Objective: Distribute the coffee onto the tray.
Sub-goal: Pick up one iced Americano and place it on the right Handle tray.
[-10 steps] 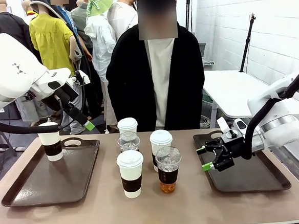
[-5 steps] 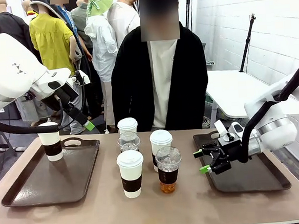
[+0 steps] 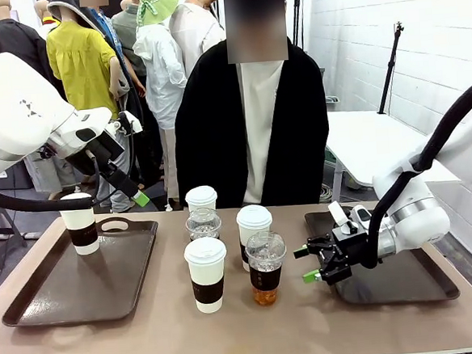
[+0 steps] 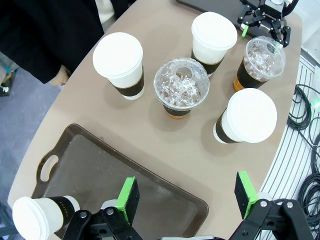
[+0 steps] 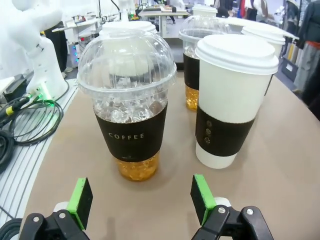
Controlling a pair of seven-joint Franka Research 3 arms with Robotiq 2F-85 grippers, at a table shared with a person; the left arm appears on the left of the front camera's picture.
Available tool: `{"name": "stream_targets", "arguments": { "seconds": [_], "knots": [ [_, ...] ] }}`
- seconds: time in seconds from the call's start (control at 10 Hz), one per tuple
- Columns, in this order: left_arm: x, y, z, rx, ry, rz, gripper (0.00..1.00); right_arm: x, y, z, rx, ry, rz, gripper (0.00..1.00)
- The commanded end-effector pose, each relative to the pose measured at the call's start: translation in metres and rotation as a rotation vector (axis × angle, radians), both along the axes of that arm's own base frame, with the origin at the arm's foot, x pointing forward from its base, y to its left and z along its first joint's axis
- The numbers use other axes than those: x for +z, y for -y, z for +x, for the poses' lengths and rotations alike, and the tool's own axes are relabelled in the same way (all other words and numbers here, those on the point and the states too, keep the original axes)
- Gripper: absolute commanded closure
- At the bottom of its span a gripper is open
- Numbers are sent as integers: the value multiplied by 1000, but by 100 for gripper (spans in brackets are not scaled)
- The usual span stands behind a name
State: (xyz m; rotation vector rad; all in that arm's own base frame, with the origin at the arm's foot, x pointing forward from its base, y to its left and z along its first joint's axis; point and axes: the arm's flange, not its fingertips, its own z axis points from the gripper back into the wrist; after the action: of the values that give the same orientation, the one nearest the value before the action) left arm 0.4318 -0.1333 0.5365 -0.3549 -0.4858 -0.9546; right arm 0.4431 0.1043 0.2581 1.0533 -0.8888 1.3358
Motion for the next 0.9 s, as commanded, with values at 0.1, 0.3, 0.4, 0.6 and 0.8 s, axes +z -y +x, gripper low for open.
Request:
{"name": "stream_targets", "arguments": {
  "seconds": [0.1,0.3,0.4,0.6,0.8],
  "knots": [
    [0,-3,0,-10,-5,-6,0,-15,-15,4,10,33,80,0],
    [0,-3,0,-10,-5,-6,0,-17,-24,6,30,11,111,0],
    [0,-3,0,-10,-5,-6,0,-18,-28,7,31,6,126,0],
    [0,-3,0,-10,-5,-6,0,-18,-32,8,18,10,158,0],
    [0,-3,0,-10,-5,-6,0,-24,-37,9,19,10,165,0]
  ]
}}
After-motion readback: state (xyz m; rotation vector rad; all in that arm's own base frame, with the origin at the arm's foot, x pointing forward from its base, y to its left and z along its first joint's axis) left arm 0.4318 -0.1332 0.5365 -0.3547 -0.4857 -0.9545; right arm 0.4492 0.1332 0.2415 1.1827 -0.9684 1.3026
